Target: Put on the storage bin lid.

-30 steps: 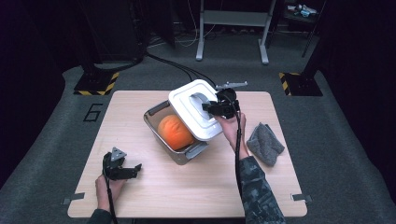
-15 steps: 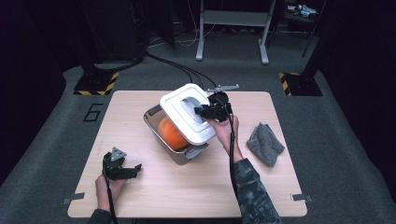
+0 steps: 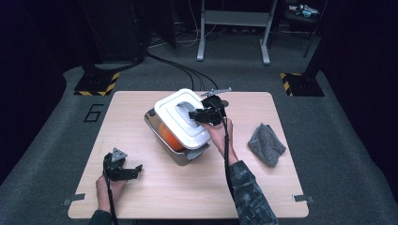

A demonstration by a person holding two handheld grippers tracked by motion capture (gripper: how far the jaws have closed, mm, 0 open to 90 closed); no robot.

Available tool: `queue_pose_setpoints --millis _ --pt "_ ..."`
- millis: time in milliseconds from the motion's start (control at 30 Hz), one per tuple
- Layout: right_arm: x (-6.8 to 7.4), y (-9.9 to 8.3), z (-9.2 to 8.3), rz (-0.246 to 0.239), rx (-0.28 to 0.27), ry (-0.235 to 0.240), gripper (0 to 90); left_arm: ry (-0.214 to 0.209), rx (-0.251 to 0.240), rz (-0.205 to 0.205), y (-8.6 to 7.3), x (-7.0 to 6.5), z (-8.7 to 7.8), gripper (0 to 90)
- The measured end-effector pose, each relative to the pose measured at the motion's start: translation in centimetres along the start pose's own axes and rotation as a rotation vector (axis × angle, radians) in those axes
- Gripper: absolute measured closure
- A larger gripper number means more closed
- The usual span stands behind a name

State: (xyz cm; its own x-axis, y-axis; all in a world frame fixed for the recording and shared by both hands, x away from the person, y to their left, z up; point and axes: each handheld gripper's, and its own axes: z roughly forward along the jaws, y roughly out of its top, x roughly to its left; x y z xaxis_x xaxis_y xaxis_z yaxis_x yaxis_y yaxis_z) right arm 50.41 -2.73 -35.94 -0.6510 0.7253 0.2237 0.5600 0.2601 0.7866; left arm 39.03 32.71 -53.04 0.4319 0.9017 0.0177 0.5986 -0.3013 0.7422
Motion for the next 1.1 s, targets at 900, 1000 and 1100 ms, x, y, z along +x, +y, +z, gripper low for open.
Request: queue_pose_setpoints --millis 900,1000,1100 --pt "1.7 -0.9 3.5 0.006 0.040 0.039 66.5 0.002 -0.003 -0.004 0.0 0.0 0.0 11.2" --pt "1.9 -0.9 3.6 0.017 0.046 0.040 66.4 0.002 -0.003 -0.005 0.0 0.0 0.0 11.2" --pt "2.1 -0.9 3.7 0.016 0.049 0.039 66.4 0.002 -0.004 -0.005 0.0 0.0 0.0 11.2"
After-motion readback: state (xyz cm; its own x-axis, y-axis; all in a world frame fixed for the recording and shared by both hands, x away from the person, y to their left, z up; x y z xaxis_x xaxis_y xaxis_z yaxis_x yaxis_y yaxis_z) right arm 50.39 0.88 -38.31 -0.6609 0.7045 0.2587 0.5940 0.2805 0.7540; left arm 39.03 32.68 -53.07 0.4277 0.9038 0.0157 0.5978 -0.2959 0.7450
